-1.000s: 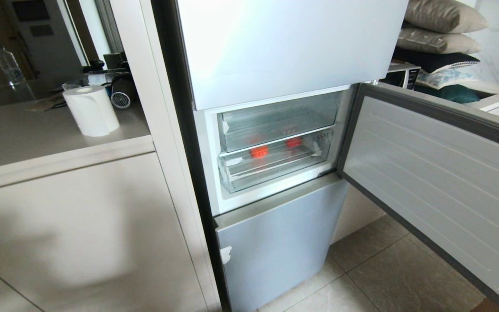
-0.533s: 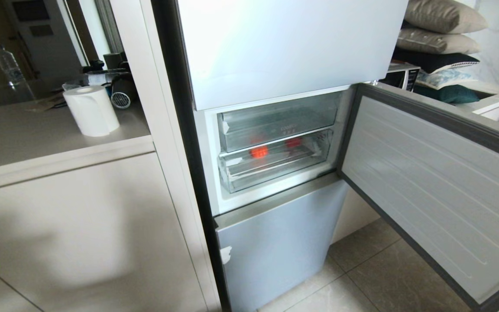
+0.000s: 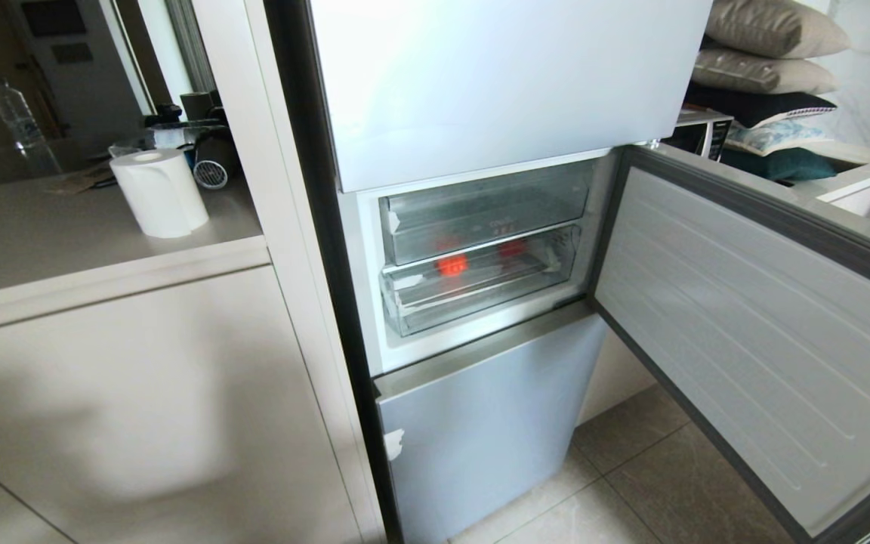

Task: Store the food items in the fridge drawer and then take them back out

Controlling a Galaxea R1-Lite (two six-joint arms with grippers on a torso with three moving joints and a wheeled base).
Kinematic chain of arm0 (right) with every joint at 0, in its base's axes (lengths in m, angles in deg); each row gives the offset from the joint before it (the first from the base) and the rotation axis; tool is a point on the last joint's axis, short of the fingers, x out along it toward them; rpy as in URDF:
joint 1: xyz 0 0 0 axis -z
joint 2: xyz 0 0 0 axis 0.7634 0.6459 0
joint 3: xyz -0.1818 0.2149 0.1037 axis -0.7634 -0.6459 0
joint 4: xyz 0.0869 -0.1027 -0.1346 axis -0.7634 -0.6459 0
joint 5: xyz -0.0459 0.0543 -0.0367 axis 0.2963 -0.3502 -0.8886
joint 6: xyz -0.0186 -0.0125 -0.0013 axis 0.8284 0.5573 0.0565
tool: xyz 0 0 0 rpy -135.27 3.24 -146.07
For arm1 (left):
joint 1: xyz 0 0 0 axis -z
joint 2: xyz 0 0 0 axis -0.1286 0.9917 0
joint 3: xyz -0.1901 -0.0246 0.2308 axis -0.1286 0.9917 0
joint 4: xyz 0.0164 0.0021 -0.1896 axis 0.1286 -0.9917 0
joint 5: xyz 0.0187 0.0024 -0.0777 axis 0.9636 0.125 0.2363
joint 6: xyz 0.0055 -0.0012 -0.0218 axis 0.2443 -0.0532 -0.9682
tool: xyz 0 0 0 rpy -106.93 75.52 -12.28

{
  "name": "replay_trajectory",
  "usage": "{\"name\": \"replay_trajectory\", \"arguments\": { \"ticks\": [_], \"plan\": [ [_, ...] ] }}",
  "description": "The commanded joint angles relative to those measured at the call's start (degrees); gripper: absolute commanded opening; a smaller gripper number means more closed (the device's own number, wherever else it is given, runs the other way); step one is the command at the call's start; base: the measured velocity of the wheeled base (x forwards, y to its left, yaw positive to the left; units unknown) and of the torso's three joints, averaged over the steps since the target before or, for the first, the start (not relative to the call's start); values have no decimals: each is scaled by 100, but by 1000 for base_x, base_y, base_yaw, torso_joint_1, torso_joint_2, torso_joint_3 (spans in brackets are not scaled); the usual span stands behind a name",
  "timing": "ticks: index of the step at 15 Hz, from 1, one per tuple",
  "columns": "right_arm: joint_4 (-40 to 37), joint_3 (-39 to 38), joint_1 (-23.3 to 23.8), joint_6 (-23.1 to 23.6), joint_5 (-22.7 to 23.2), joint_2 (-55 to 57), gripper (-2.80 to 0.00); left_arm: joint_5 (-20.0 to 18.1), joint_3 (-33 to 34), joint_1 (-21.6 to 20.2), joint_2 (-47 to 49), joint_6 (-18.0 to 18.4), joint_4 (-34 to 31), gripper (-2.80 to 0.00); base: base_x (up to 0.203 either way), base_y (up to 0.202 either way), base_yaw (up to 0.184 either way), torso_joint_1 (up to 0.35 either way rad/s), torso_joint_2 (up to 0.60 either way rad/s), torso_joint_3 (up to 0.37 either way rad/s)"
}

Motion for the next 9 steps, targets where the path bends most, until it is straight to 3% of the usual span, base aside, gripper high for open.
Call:
{"name": "replay_trajectory", "arguments": {
  "ticks": [1, 6, 9],
  "plan": [
    [16, -73, -160, -14, 76, -137, -280, 2, -1, -1, 9, -1, -3, -280, 0, 0, 0, 0, 0, 0],
    [41, 172, -327, -506, 198, -472, -280, 2, -1, -1, 9, -1, -3, -280, 0, 0, 0, 0, 0, 0],
    [19, 141, -719, -601, 206, -766, -280, 2, -1, -1, 9, -1, -3, -280, 0, 0, 0, 0, 0, 0]
  ]
}}
